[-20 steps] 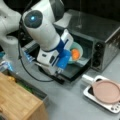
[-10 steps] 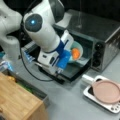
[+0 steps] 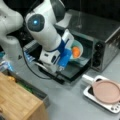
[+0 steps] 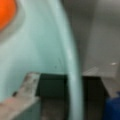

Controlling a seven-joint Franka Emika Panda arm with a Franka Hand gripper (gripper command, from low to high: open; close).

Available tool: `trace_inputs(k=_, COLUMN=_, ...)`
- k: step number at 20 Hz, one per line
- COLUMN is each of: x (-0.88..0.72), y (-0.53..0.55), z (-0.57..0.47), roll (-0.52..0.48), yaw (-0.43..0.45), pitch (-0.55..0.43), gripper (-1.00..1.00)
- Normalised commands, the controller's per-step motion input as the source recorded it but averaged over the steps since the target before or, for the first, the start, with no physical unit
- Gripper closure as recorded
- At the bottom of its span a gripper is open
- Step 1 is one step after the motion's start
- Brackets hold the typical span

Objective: Open the microwave oven door. Pull out the microwave oven tray. Pick up the bowl. Place the bowl on the microwave tray.

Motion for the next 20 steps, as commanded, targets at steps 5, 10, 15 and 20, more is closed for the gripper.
trace_inputs(k=5, x=-0.41, y=0.3, z=-0.13, roll=0.033, yaw=-0.275, pitch=-0.278, gripper=1.0)
trace_inputs(k=10, x=-0.43, y=0.36, z=-0.1, roll=0.02, yaw=-0.283, pitch=-0.259, gripper=1.0)
trace_inputs(k=15, x=-0.41, y=0.39, z=-0.08, roll=0.003, yaw=-0.308, pitch=-0.241, gripper=1.0)
trace_inputs(k=20, x=-0.32, y=0.43, z=-0.12, roll=-0.009, yaw=-0.342, pitch=-0.235, gripper=1.0)
